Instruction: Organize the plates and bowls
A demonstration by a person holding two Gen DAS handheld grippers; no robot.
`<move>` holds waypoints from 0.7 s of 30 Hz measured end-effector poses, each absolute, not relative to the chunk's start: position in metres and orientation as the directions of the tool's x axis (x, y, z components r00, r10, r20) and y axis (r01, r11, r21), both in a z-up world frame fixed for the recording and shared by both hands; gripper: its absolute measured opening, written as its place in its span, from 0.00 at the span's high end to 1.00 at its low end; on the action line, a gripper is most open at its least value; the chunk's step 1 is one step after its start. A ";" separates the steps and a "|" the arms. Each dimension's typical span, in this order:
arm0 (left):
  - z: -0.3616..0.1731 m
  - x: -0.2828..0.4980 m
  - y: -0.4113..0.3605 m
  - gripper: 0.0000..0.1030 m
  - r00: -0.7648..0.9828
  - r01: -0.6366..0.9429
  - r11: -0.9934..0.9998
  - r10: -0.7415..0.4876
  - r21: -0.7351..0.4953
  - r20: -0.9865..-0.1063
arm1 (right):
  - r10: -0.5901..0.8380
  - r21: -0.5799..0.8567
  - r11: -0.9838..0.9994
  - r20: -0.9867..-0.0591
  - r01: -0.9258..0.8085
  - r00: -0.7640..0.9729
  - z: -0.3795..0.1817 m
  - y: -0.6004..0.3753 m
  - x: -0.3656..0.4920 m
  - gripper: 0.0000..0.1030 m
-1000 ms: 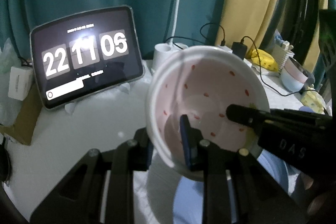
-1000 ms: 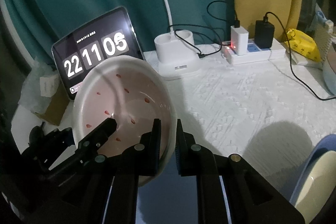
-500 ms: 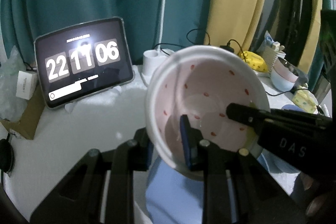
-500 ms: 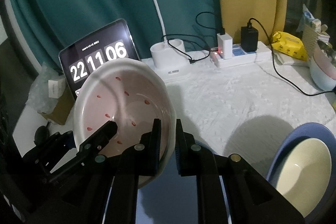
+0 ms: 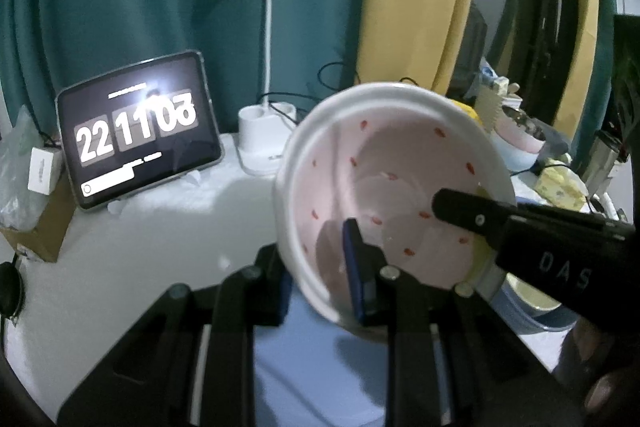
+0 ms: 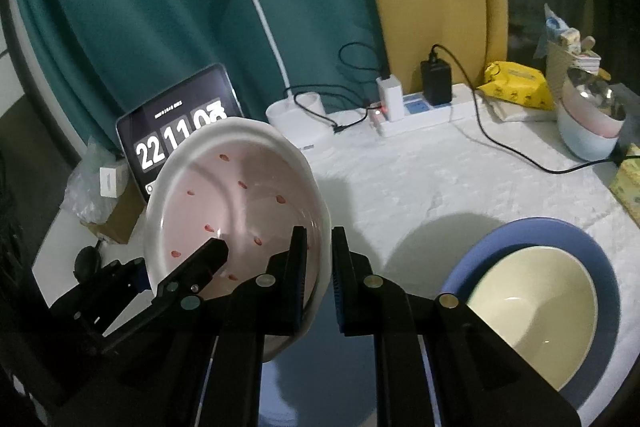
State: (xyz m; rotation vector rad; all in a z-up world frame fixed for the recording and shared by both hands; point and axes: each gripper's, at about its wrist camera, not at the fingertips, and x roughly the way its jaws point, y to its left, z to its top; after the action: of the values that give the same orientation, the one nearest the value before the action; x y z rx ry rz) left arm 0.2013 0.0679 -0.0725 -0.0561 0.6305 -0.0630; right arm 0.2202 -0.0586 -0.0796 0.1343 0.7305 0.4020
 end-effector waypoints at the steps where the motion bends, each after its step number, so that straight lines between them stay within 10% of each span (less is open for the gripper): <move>1: -0.072 0.201 0.065 0.77 0.807 0.043 0.997 -0.077 -0.072 -0.586 | 0.402 0.259 0.915 -0.618 -0.308 0.675 -0.078 -0.063 0.219 0.87; 21: -0.064 0.198 -0.025 0.77 0.799 0.133 0.990 -0.140 -0.055 -0.584 | 0.368 0.301 0.926 -0.581 -0.228 0.726 -0.075 -0.157 0.203 0.87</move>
State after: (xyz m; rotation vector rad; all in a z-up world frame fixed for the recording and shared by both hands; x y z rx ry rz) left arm 0.1976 -0.0249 -0.0639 -0.0110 0.6279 -0.1461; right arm 0.2026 -0.1568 -0.0752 0.2147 0.6843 0.3316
